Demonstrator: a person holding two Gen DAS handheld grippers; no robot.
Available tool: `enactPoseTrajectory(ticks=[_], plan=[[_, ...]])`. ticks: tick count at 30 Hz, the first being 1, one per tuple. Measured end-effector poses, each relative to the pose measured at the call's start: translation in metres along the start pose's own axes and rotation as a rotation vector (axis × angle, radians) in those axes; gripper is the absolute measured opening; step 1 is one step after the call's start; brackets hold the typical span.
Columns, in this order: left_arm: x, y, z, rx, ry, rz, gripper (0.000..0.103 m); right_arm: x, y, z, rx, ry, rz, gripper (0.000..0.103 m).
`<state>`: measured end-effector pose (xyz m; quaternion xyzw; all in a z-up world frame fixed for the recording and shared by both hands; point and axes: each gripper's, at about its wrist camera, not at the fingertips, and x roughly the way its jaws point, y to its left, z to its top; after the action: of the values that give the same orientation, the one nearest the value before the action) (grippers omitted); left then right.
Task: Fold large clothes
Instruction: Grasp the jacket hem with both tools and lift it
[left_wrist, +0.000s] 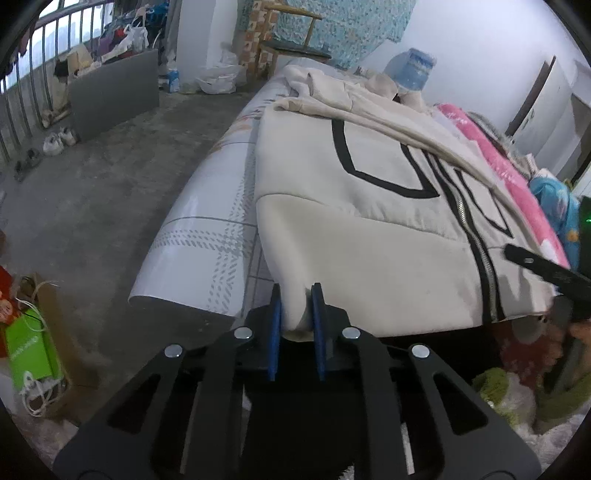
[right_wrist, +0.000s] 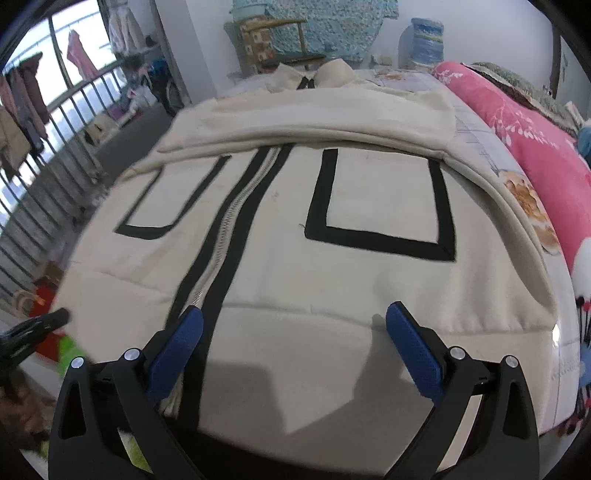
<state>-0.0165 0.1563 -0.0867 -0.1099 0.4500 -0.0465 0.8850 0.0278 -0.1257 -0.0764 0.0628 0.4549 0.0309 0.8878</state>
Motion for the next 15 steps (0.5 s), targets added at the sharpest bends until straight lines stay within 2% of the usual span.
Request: enactPoseTrajectory(ticks=[5,10,13,15], plan=[[0.002,-0.008,0.0,0.054,0.014,0.05,0.014,-0.035,-0.036,-0.02,0.092,0.017,0.02,0.093],[0.004,-0.009,0.0,0.088,0.022,0.058,0.014,-0.063,-0.076,-0.042,0.214,0.039,-0.056,0.083],[0.003,-0.005,0.002,0.088,0.032,0.042,0.014,-0.078,-0.095,-0.052,0.28,0.027,-0.078,0.075],[0.003,-0.003,0.003,0.081,0.038,0.029,0.014,-0.086,-0.104,-0.054,0.299,0.012,-0.124,0.071]])
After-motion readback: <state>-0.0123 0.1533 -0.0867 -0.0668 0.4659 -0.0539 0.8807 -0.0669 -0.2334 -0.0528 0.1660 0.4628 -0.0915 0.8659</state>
